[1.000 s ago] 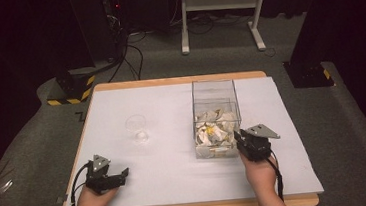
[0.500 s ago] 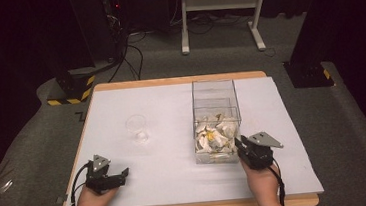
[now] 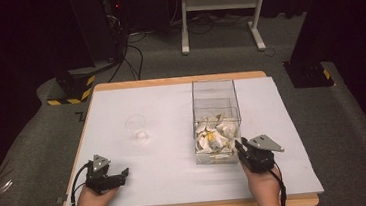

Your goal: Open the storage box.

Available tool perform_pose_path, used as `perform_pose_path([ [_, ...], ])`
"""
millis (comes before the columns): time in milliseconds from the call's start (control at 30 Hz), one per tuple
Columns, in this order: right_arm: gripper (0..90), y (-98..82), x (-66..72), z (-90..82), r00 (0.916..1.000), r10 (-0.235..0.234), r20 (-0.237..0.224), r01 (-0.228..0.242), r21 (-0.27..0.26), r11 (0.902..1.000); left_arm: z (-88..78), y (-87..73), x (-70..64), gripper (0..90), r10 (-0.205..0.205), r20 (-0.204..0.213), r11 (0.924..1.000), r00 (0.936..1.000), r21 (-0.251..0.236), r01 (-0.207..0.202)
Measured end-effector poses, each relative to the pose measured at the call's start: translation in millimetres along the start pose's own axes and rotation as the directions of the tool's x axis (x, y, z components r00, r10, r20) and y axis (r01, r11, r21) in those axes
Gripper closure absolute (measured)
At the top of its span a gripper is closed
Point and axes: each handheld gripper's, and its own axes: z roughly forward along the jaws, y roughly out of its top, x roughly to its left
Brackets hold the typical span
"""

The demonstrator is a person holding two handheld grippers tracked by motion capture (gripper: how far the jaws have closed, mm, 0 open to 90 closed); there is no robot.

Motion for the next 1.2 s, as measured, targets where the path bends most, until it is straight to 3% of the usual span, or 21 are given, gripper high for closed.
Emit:
perform_pose_path([
  [533, 73.1, -5.6, 4.4, -7.1, 0.9997, 0.022, -0.003, -0.022, 0.003, 0.9997, 0.0, -0.1, 0.0, 13.6, 0.0, -0.001, 1.0, 1.0, -0.002, 0.0],
  [1200, 72.8, -15.7, 10.7, -22.7, 0.9998, 0.005, -0.018, -0.005, -0.006, 1.0, 0.0, -0.1, 0.0, 13.6, 0.001, 0.0, 1.0, 1.0, -0.001, -0.001],
])
